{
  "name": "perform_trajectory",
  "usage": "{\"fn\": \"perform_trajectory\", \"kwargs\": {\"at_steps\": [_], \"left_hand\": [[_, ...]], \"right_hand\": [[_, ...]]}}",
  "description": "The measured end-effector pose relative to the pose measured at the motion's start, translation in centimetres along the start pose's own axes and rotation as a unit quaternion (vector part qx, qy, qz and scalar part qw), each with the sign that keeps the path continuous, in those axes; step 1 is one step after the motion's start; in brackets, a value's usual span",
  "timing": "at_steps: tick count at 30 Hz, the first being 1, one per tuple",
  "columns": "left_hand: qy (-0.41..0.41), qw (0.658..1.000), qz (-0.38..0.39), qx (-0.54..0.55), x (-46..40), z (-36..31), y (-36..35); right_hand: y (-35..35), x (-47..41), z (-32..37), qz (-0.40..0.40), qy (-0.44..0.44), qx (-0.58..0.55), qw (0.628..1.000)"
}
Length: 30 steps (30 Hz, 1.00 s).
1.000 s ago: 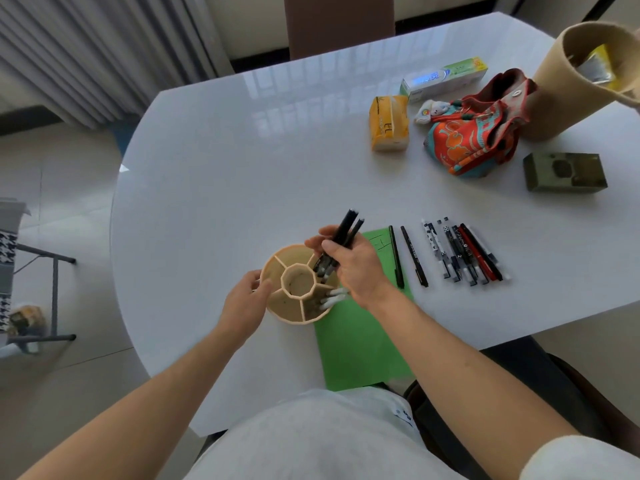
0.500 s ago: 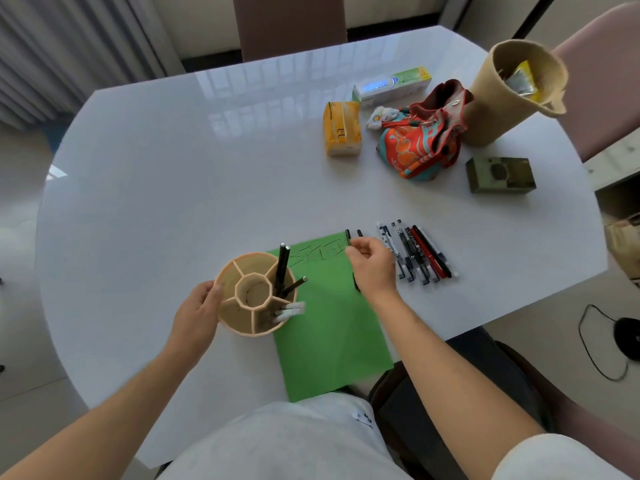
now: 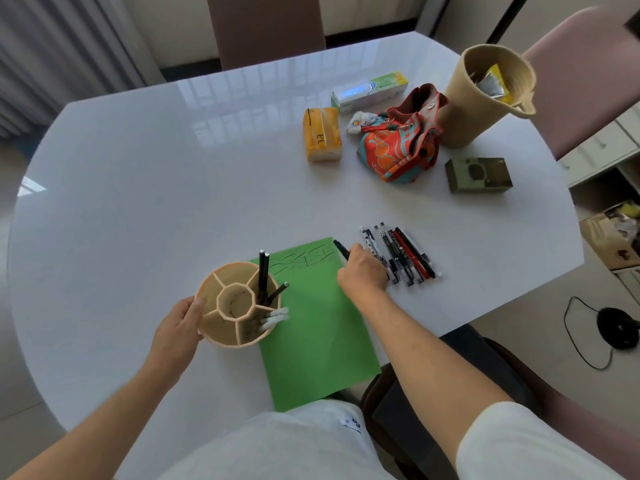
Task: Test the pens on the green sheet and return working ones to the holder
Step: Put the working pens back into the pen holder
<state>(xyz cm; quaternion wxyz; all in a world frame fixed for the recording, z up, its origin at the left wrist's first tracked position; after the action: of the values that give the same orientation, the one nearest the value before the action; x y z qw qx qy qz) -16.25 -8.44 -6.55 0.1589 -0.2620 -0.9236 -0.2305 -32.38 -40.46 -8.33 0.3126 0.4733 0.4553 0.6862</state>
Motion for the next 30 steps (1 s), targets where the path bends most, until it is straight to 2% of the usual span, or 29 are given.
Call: {"fn": "perform_trajectory", "kwargs": {"at_steps": [5, 11, 14, 22, 27, 30], "left_hand": [[-0.003, 1.000, 0.008, 0.001, 0.0, 0.1, 0.0], [-0.010, 1.000, 0.008, -0.006, -0.3, 0.0, -0.1], [-0.011, 1.000, 0.009, -0.017, -0.5, -0.2, -0.1], [-0.008, 0.999, 0.007, -0.034, -0.3, -1.1, 0.0], [-0.004, 0.999, 0.006, -0.039, 0.0, -1.3, 0.1], [0.003, 0.999, 0.005, -0.033, 0.0, -1.2, 0.1]], "right_hand": [[0.2, -0.4, -1.6, 0.000, -0.011, -0.063, 0.998], [2.9, -1.4, -6.6, -0.086, -0.051, -0.170, 0.980], [4.5, -2.7, -9.1, -0.116, -0.081, -0.162, 0.976], [5.3, -5.2, -11.1, -0.056, -0.123, -0.049, 0.990], [5.2, -5.4, -10.7, -0.052, -0.123, -0.042, 0.990], [5.3, -5.8, -11.0, -0.024, -0.137, -0.077, 0.987]]}}
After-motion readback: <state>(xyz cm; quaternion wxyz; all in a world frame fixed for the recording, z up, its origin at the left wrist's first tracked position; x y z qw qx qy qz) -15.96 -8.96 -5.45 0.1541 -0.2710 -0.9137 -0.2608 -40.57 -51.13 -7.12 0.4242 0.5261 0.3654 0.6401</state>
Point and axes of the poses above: each hand's wrist, its own x-axis away from the middle knuckle, its own y-axis out of the back of the hand, z = x × y, the point moved 2 cm from there along -x, towards the middle knuckle, and after that the axes turned 10 degrees about -y, right-handed, at the moved point
